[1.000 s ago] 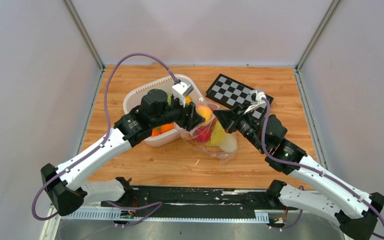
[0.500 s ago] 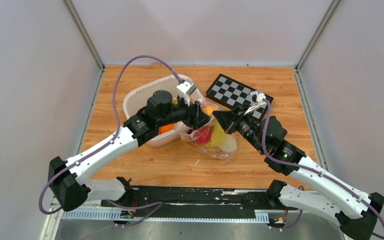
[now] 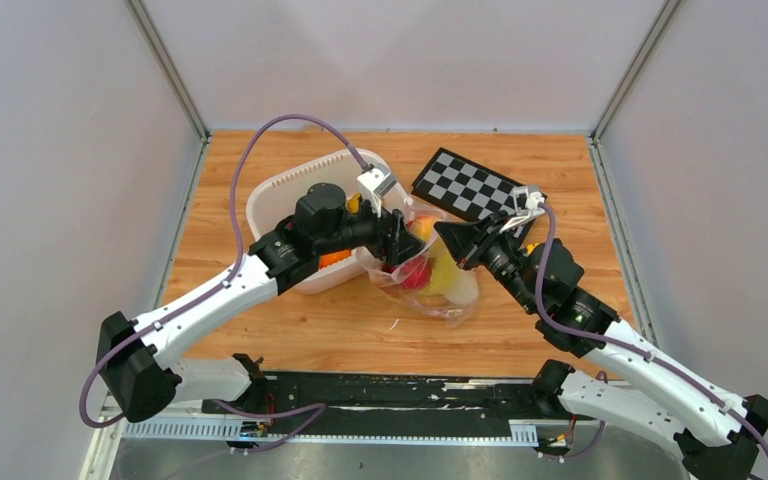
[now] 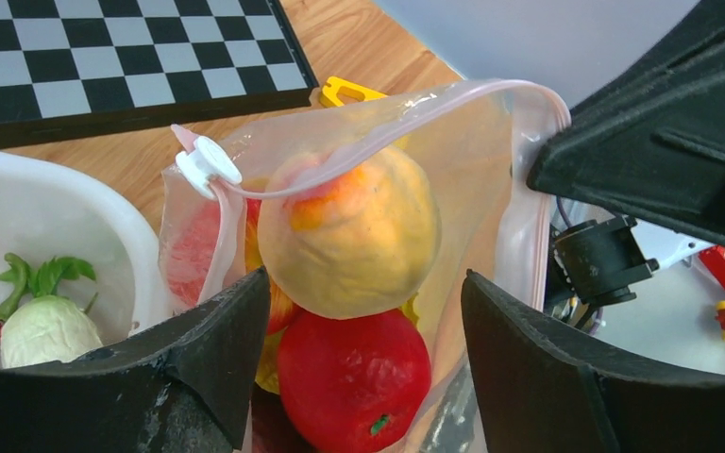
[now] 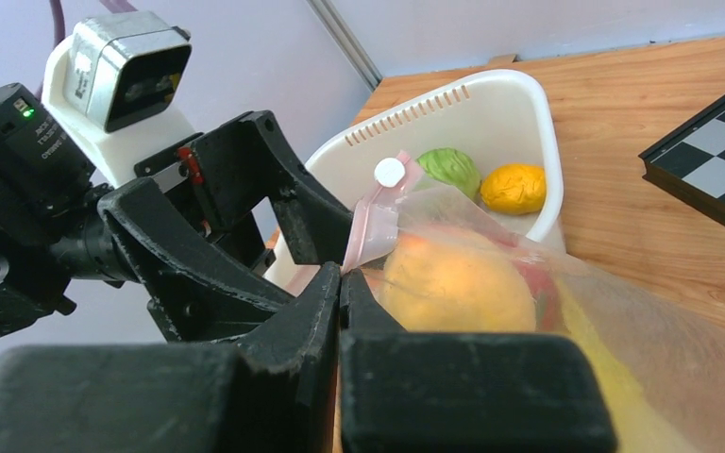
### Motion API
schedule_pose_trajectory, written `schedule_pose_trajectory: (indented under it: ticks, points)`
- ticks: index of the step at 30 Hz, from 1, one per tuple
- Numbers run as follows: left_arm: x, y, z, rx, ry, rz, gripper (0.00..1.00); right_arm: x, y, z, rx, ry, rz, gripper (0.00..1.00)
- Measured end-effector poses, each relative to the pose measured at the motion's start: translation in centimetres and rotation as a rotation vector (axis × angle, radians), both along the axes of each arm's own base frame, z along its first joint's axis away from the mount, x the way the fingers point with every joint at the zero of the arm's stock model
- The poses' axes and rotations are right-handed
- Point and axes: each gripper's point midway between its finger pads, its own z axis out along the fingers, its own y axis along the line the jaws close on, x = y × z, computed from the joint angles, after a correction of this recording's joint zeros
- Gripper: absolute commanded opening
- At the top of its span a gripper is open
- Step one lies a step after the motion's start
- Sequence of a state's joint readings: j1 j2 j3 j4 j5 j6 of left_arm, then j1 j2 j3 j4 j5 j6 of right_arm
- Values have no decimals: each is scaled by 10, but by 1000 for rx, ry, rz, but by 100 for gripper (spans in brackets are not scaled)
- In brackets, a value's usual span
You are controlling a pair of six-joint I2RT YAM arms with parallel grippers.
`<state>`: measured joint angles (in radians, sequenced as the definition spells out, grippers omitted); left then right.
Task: Place the food in the zip-top bag and seal the zipper
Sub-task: Place the fake fruit in the zipper food storage bag.
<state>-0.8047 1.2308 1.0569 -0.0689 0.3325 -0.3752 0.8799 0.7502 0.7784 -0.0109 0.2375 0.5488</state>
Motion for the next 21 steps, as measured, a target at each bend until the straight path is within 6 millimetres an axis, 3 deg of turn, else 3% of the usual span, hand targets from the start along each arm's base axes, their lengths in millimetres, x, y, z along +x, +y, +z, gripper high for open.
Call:
schedule_pose_trajectory:
  ticks: [3,7,11,21]
  points:
    - [-2,2,1,6,-8,-7,58,2,-2,0,0,0,-10,0]
    - [-3,0,9,2,-23,-25,51,3,-2,-1,-2,3,-12,0]
    - [0,-6,8,-7,-19,-30,49,3,1,-3,-7,7,-5,0]
    - [3,-22,-23,56,26,-36,50,5,0,-4,-10,9,-9,0]
